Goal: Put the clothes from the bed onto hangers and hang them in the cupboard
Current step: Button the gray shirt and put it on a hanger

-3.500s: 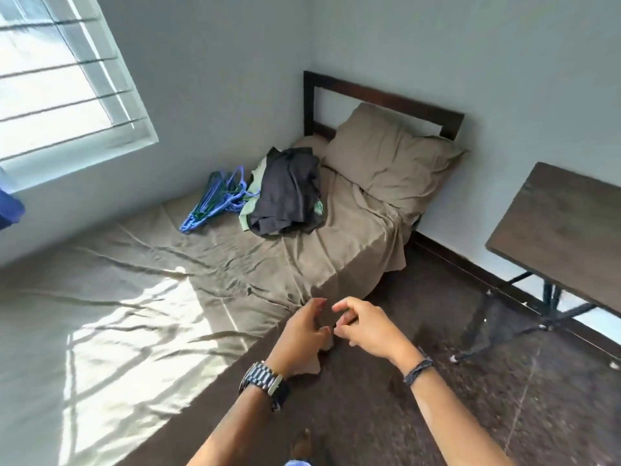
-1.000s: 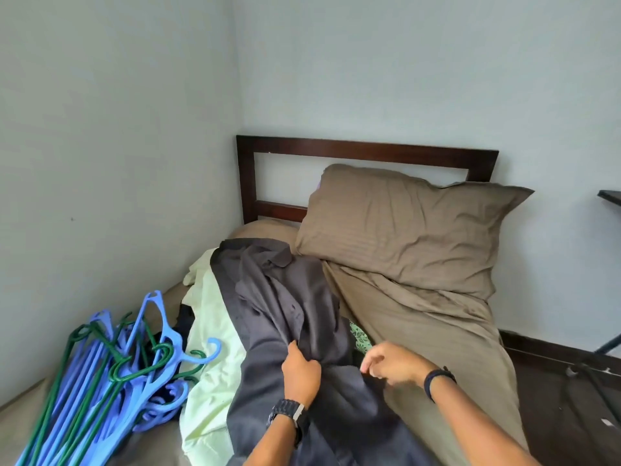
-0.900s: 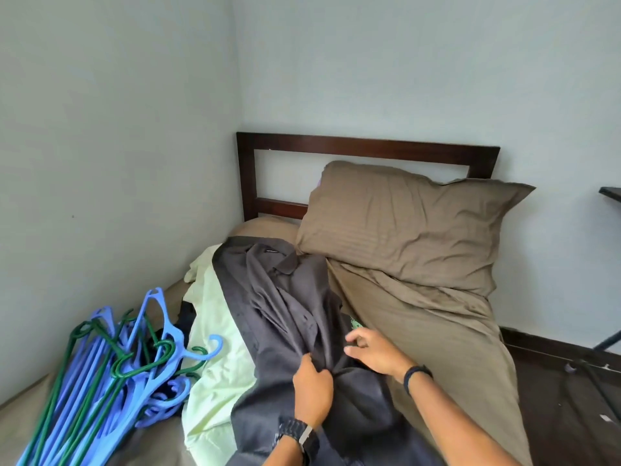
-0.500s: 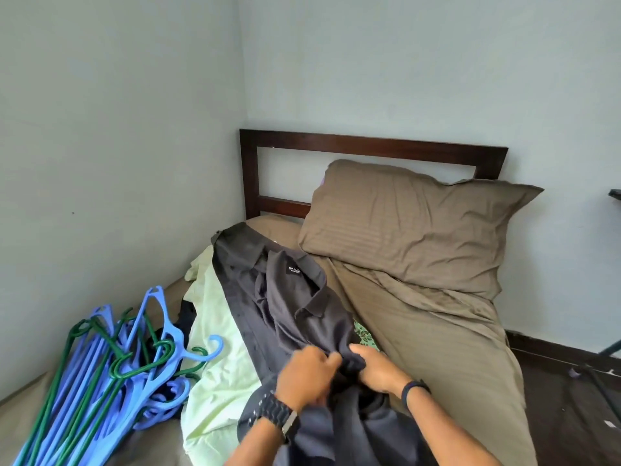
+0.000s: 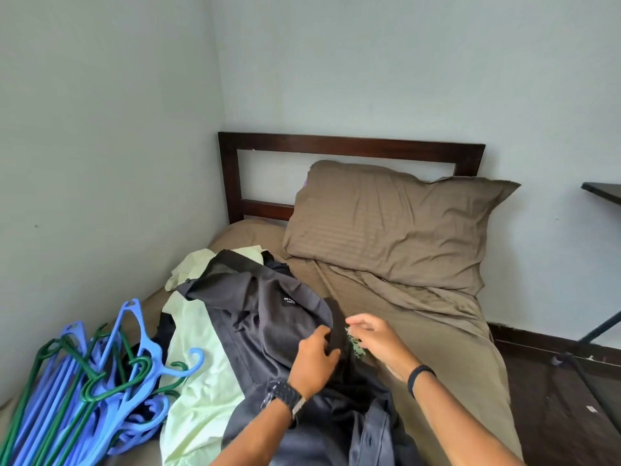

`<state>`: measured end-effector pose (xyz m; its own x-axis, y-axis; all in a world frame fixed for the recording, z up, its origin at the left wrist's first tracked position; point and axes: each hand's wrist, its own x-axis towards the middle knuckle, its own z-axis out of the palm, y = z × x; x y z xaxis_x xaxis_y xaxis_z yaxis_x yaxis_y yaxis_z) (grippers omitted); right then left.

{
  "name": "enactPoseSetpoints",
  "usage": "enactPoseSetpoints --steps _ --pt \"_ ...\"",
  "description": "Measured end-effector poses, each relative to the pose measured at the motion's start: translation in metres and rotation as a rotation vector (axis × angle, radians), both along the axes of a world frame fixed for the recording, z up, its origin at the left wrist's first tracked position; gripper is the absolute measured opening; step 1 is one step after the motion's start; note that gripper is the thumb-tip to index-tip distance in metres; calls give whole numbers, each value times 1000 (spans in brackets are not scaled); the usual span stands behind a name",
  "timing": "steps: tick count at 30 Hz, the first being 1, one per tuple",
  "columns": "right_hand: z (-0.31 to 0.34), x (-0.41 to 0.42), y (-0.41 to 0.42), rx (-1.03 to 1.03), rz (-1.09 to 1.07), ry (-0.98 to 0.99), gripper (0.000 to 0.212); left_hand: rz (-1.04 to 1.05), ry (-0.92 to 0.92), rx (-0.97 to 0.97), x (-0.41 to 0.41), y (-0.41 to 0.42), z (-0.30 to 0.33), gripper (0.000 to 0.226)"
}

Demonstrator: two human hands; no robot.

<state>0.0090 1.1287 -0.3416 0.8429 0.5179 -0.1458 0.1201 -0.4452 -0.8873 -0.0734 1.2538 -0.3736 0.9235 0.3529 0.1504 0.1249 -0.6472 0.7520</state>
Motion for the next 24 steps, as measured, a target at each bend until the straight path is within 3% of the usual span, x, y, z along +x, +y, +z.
enactPoseSetpoints --steps 2,4,7,11,13,16,19,22,24 --pt "6 -7 16 28 27 43 25 -66 -1 -48 -5 -11 0 33" --pt "5 -8 27 -31 -7 -40 23 -156 80 -44 -7 -12 10 31" --pt "1 -3 30 -95 -68 -111 12 -270 148 152 -3 2 35 15" --pt "13 6 17 -71 -65 -230 18 -221 -119 284 13 28 83 27" --pt "24 9 6 -71 -80 -330 28 -282 -171 451 26 49 99 28" --pt "46 21 -17 -71 -22 -489 42 -384 27 653 46 78 118 20" --pt "70 37 -43 -229 22 -632 46 -404 256 792 60 85 135 23" --pt "91 46 -63 -310 4 -762 36 -385 217 948 71 74 152 26" --pt "108 44 -72 -364 2 -847 40 -448 213 916 80 61 166 23"
